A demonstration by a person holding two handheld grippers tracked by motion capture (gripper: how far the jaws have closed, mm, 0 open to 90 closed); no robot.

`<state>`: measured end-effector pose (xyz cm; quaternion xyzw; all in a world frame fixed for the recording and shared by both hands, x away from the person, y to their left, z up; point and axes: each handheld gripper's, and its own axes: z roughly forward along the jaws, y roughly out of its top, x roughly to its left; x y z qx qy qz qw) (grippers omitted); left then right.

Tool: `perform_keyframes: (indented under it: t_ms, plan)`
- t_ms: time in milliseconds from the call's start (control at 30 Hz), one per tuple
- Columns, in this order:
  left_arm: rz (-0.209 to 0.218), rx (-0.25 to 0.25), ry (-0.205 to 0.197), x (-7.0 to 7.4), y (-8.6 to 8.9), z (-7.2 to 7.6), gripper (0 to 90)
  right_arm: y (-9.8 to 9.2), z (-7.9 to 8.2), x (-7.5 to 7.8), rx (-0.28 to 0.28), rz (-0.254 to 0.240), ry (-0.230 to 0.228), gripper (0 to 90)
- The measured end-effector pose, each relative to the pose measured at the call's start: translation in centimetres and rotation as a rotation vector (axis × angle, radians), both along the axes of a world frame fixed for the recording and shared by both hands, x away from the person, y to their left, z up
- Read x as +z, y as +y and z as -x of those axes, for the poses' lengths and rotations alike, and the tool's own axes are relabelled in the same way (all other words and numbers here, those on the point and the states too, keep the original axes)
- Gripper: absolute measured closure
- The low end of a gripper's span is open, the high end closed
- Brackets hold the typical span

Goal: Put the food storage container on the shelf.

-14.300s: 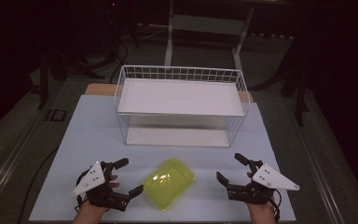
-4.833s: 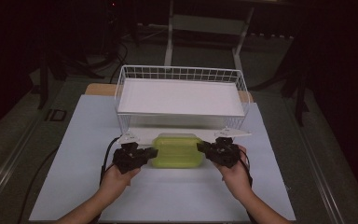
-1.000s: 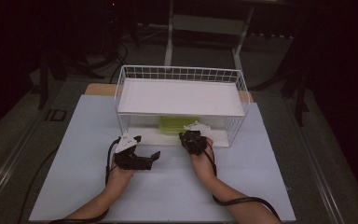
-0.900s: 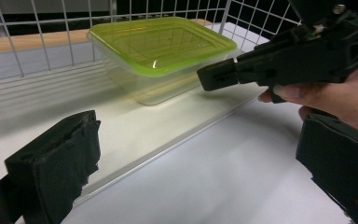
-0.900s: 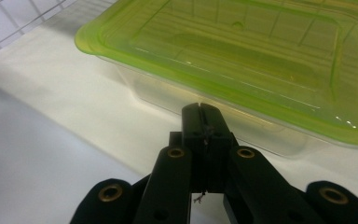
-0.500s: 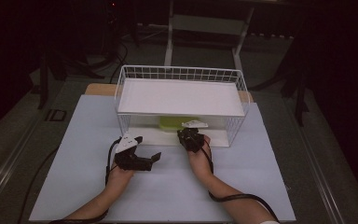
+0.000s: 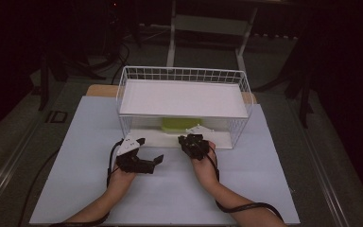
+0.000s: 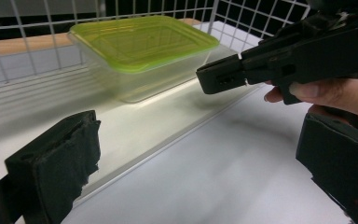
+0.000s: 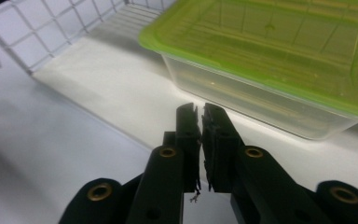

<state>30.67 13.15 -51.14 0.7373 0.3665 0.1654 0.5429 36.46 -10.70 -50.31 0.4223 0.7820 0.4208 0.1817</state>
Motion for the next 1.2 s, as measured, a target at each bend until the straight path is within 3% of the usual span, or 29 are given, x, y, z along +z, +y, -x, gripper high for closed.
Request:
perform_keyframes:
  t_ms: [167, 467, 533, 633, 700, 967, 1200]
  plan:
    - [0.006, -0.028, 0.004, 0.4, -0.3, 0.0, 0.3, -0.3, 0.8, 0.7, 0.026, -0.016, 0.017, 74.4]
    - [0.014, -0.080, -0.011, 1.7, -0.5, 0.1, 0.3, -1.1, 1.7, 1.6, 0.067, -0.041, -0.007, 43.7]
    - [0.017, -0.097, -0.010, 1.9, -0.6, 0.2, 0.3, -1.3, 2.0, 1.9, 0.065, -0.057, -0.003, 33.3]
    - [0.032, -0.115, -0.004, 2.1, -0.7, 0.4, 0.3, -1.4, 2.1, 2.1, 0.064, -0.074, 0.013, 31.2]
    - [0.043, -0.120, 0.001, 2.2, -0.7, 0.4, 0.3, -1.6, 2.5, 2.2, 0.093, -0.080, 0.015, 19.4]
    - [0.044, -0.162, -0.004, 2.9, -0.8, 1.3, 0.3, -2.9, 3.8, 2.5, 0.136, -0.123, 0.024, 15.7]
    - [0.066, -0.187, -0.006, 3.5, -0.4, 2.5, 0.3, -4.4, 5.0, 3.0, 0.151, -0.116, 0.008, 16.3]
